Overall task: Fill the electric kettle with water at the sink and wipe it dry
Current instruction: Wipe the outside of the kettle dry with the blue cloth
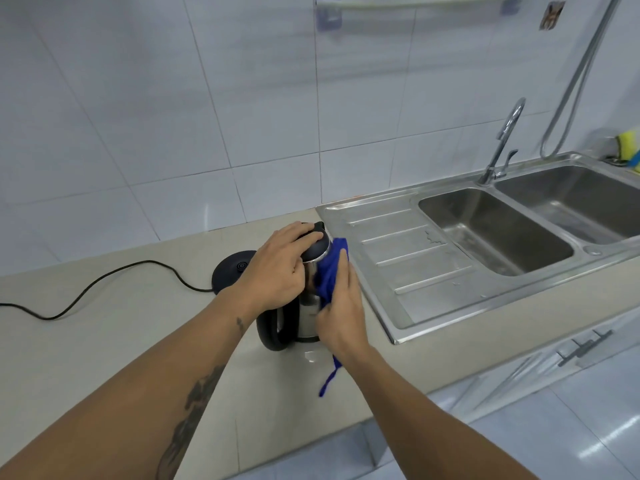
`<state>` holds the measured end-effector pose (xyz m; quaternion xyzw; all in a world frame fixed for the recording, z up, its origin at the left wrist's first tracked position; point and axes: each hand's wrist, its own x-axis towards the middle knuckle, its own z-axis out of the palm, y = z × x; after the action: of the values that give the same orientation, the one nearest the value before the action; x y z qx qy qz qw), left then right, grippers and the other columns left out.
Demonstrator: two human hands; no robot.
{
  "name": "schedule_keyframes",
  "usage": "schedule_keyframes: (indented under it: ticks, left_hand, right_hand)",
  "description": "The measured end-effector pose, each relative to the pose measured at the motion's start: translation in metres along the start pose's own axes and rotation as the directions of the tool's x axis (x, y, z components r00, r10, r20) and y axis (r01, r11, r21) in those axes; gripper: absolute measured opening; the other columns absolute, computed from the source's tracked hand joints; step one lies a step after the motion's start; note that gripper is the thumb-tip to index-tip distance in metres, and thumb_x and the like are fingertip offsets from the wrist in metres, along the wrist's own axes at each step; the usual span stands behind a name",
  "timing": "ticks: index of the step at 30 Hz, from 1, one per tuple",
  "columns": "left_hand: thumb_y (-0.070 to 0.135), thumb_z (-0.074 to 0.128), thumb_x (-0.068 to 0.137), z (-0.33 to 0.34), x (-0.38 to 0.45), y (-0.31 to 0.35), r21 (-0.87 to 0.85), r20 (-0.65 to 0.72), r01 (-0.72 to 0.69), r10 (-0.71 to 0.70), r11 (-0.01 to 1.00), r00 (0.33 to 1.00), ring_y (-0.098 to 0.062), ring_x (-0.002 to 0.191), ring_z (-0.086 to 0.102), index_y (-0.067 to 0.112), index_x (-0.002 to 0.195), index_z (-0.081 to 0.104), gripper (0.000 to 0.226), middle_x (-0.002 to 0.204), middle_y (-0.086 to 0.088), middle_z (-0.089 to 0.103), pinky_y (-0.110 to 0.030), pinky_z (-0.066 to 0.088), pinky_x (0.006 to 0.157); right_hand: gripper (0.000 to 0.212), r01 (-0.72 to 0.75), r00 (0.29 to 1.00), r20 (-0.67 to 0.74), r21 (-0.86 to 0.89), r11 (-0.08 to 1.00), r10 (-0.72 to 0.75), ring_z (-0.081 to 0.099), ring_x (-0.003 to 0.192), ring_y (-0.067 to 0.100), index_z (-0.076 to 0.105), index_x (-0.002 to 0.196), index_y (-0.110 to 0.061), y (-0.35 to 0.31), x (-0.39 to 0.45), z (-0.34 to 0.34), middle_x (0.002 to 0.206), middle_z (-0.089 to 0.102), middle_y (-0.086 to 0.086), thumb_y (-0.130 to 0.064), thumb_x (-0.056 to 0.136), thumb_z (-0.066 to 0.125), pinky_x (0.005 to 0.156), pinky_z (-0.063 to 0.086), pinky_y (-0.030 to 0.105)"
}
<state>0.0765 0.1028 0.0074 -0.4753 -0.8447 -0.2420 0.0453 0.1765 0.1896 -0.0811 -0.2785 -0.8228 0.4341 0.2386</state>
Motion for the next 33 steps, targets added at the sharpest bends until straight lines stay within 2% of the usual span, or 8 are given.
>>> schedule_keyframes:
  ticks: [3, 6, 8, 13, 17, 25, 29, 33]
  left_hand:
    - [-0.002, 0.039, 0.092, -0.010, 0.000, -0.005, 0.009, 0.085, -0.003, 0.002, 1.000, 0.996, -0.010, 0.145, 0.023, 0.024, 0.148, 0.041, 0.061, 0.157, 0.011, 0.030, -0.016, 0.014, 0.111]
    - [-0.009, 0.038, 0.090, -0.023, -0.004, -0.010, 0.032, 0.153, -0.023, 0.018, 0.999, 0.988, -0.009, 0.150, 0.012, 0.024, 0.152, 0.033, 0.070, 0.160, 0.013, 0.024, -0.021, 0.014, 0.118]
    - [-0.011, 0.040, 0.085, -0.028, -0.010, -0.012, 0.096, 0.164, -0.027, 0.011, 0.995, 0.986, -0.012, 0.151, 0.009, 0.022, 0.153, 0.030, 0.076, 0.161, 0.013, 0.023, -0.025, 0.016, 0.119]
    - [0.013, 0.057, 0.078, -0.001, -0.023, 0.010, 0.259, -0.024, 0.175, -0.175, 0.950, 0.984, -0.022, 0.150, 0.009, 0.023, 0.152, 0.027, 0.081, 0.164, 0.003, 0.015, -0.039, 0.017, 0.121]
    - [0.007, 0.052, 0.078, 0.026, -0.023, 0.030, 0.143, -0.157, 0.358, -0.336, 0.923, 0.929, -0.024, 0.152, -0.010, 0.022, 0.155, 0.017, 0.086, 0.165, -0.008, -0.003, -0.042, -0.003, 0.123]
    - [0.006, 0.036, 0.072, 0.032, -0.026, 0.026, 0.061, -0.276, 0.325, -0.297, 0.944, 0.914, -0.027, 0.151, 0.014, 0.012, 0.146, 0.043, 0.075, 0.160, -0.011, 0.026, -0.030, -0.006, 0.120]
    - [-0.003, 0.041, 0.076, 0.022, -0.027, 0.015, 0.064, -0.234, 0.289, -0.267, 0.955, 0.935, -0.020, 0.150, 0.015, 0.016, 0.147, 0.044, 0.073, 0.160, -0.005, 0.028, -0.031, 0.000, 0.122]
    - [-0.011, 0.040, 0.079, 0.012, -0.026, 0.009, 0.069, -0.172, 0.274, -0.259, 0.959, 0.950, -0.018, 0.152, 0.011, 0.017, 0.148, 0.041, 0.075, 0.161, -0.001, 0.026, -0.034, 0.001, 0.123]
  right_hand:
    - [0.106, 0.128, 0.991, 0.044, -0.124, 0.984, -0.124, 0.018, 0.154, 0.026, 0.001, 0.163, -0.025, -0.009, -0.006, -0.003, 0.170, 0.006, 0.004, 0.014, 0.083, 0.060, 0.113, 0.043, 0.035]
    - [0.112, 0.153, 0.983, 0.125, -0.126, 0.980, -0.137, 0.015, 0.156, 0.025, -0.010, 0.157, -0.037, -0.001, -0.015, -0.002, 0.171, 0.001, 0.002, 0.012, 0.084, 0.060, 0.116, 0.041, 0.040]
    - [0.108, 0.152, 0.979, 0.152, -0.093, 0.984, -0.137, 0.016, 0.156, 0.024, -0.008, 0.157, -0.035, 0.002, -0.014, -0.003, 0.171, 0.005, 0.003, 0.010, 0.085, 0.058, 0.121, 0.033, 0.038]
    - [0.101, 0.124, 0.973, 0.196, -0.009, 0.992, -0.119, 0.031, 0.148, 0.023, 0.006, 0.164, -0.024, -0.003, -0.008, -0.006, 0.167, 0.019, 0.004, 0.012, 0.082, 0.053, 0.117, 0.038, 0.037]
    - [0.101, -0.013, 0.954, 0.300, 0.066, 0.998, -0.008, 0.049, 0.129, 0.020, 0.008, 0.164, -0.026, 0.006, -0.002, -0.016, 0.152, 0.040, 0.004, 0.016, 0.081, 0.049, 0.106, 0.045, 0.029]
    - [0.087, -0.160, 0.894, 0.443, 0.166, 0.973, 0.071, 0.056, 0.125, 0.022, 0.031, 0.157, -0.029, 0.018, 0.025, -0.043, 0.141, 0.057, -0.001, 0.013, 0.081, 0.040, 0.109, 0.049, 0.044]
    - [0.076, -0.182, 0.868, 0.490, 0.167, 0.969, 0.078, 0.062, 0.113, 0.020, 0.049, 0.141, -0.033, 0.020, 0.037, -0.059, 0.124, 0.065, -0.004, 0.015, 0.083, 0.037, 0.092, 0.056, 0.036]
    - [0.059, -0.136, 0.868, 0.488, 0.063, 0.989, 0.088, 0.060, 0.093, 0.019, 0.053, 0.124, -0.030, 0.024, 0.055, -0.093, 0.109, 0.065, 0.002, 0.014, 0.087, 0.038, 0.068, 0.050, 0.023]
